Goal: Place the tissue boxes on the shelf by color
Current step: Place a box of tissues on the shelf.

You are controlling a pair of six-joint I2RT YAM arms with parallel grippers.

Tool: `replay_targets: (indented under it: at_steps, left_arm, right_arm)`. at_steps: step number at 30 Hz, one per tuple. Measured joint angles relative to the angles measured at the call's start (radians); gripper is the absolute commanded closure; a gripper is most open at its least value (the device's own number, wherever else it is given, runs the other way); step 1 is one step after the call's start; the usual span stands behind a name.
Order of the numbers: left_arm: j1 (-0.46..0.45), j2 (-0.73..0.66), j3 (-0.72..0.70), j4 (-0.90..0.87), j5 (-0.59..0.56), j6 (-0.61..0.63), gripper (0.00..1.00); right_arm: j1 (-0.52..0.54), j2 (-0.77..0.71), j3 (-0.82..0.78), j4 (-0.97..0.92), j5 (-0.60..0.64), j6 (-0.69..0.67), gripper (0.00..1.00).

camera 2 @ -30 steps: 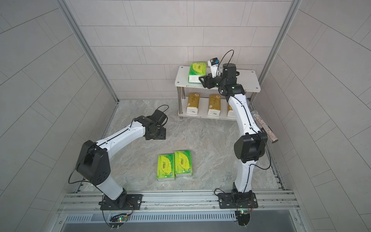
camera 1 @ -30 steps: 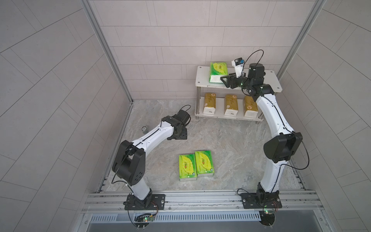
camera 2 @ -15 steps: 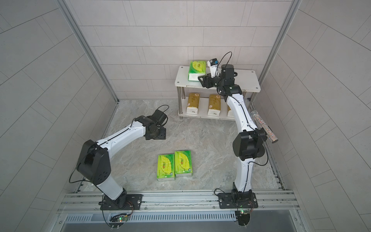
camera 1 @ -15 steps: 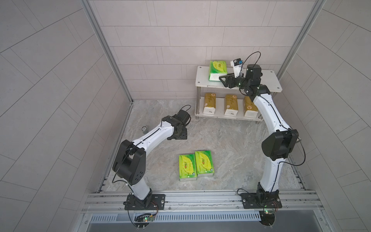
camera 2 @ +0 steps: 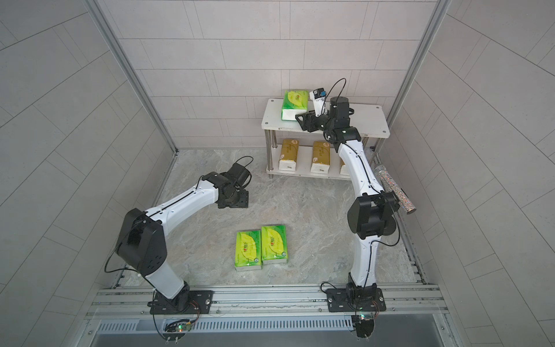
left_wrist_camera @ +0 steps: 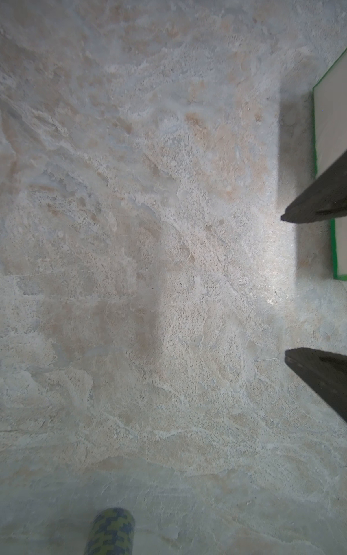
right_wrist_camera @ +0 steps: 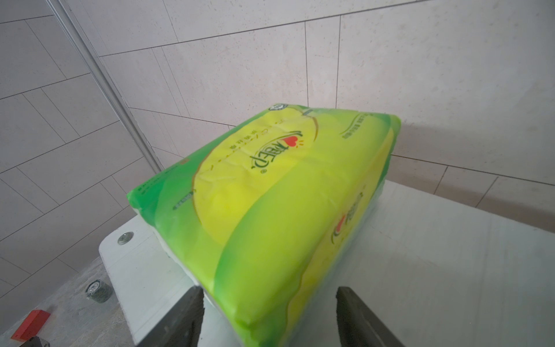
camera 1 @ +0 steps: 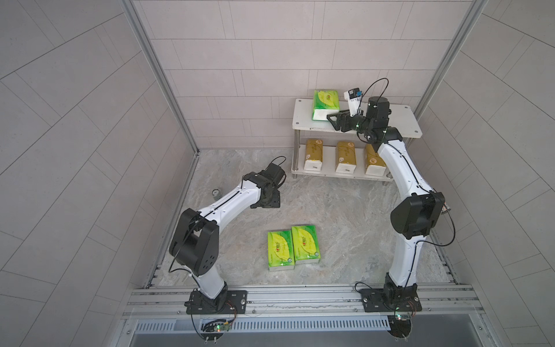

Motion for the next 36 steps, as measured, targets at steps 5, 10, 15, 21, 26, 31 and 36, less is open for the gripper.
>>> replay_targets:
  at_steps: [5, 10, 15, 21, 26, 31, 36]
  left_arm:
    - [0.000, 0.000, 0.005, -0.006, -0.002, 0.000, 0.26]
    - [0.000, 0.000, 0.008, -0.010, -0.003, 0.000, 0.26]
    - [0.000, -0.002, 0.008, -0.016, -0.010, 0.001, 0.26]
    - [0.000, -0.027, 0.008, -0.033, -0.021, 0.010, 0.26]
    - [0.000, -0.069, 0.011, -0.055, -0.025, 0.024, 0.26]
    - [0.000, -0.136, 0.003, -0.094, -0.023, 0.035, 0.26]
    - [0.000, -0.241, -0.069, -0.121, -0.005, 0.041, 0.26]
  right_arm:
    - [0.000, 0.000, 0.000, 0.000, 0.000, 0.002, 0.25]
    - [0.000, -0.006, -0.002, -0.003, -0.003, 0.003, 0.20]
    - [0.000, -0.061, -0.061, -0.023, -0.002, -0.010, 0.15]
    - [0.000, -0.197, -0.177, -0.052, 0.006, -0.029, 0.11]
    - [0.000, -0.306, -0.211, -0.128, 0.021, -0.013, 0.06]
    - [0.022, -0.418, -0.234, -0.327, 0.043, 0.041, 0.05]
    - [0.111, -0.576, -0.435, -0.518, 0.091, 0.089, 0.05]
